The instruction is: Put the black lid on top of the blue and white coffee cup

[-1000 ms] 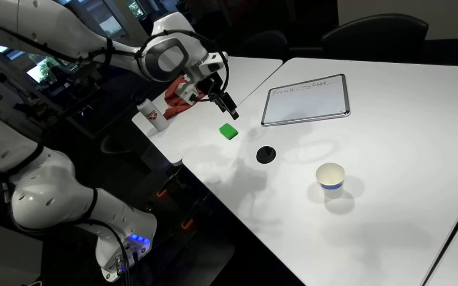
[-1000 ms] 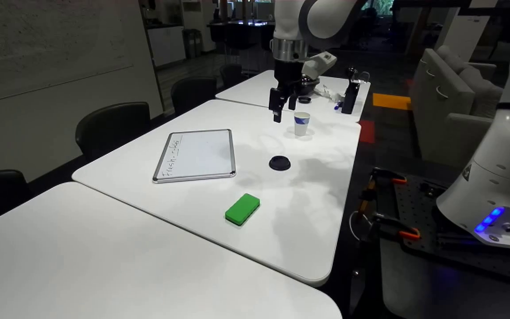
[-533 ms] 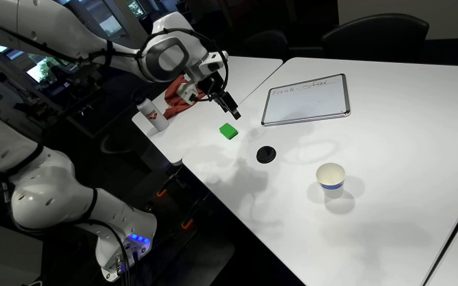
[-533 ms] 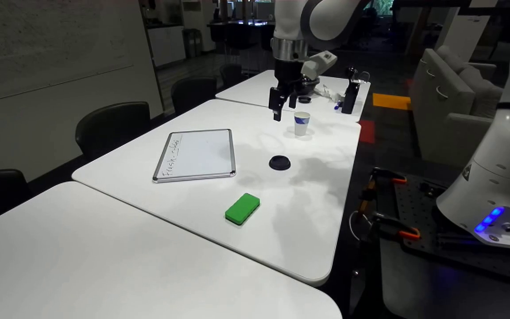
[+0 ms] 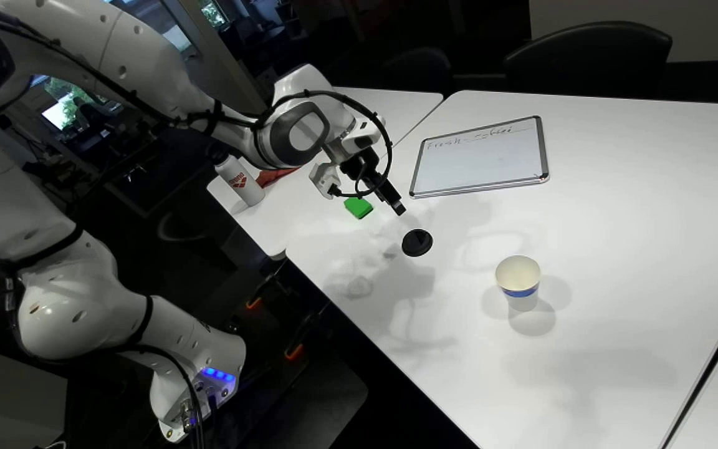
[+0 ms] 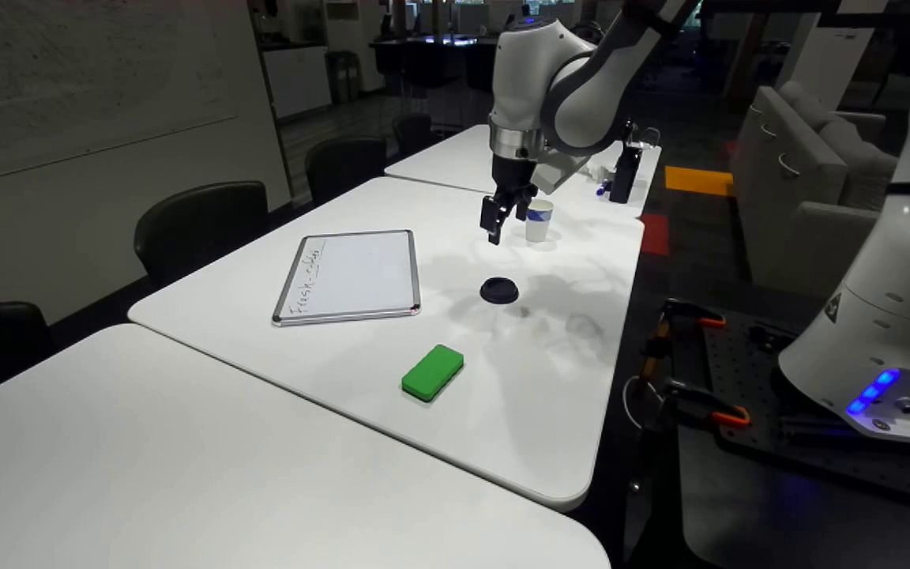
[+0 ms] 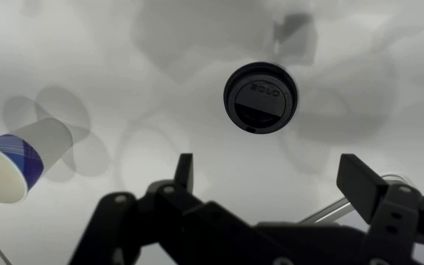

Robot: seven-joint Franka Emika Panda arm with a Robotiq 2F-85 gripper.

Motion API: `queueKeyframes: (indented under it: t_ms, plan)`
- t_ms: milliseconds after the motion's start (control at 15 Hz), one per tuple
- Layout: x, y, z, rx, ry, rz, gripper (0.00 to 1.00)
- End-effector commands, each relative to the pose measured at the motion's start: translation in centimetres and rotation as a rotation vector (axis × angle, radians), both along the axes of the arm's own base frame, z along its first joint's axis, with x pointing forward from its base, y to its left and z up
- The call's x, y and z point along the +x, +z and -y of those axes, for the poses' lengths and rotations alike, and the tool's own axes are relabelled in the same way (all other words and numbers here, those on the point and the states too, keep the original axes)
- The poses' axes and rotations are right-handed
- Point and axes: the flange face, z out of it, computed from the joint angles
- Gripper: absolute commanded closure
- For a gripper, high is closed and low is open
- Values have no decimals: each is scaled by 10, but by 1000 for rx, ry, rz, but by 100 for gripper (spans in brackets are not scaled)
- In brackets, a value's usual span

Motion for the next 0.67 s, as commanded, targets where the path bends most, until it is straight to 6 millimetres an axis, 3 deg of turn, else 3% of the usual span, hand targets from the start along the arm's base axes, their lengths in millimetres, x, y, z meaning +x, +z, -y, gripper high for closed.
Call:
queueKeyframes:
  t_ms: [0, 600]
  plan:
    - [5, -28, 10, 11, -5, 35, 0]
    - [14, -86, 20, 65, -59, 7, 0]
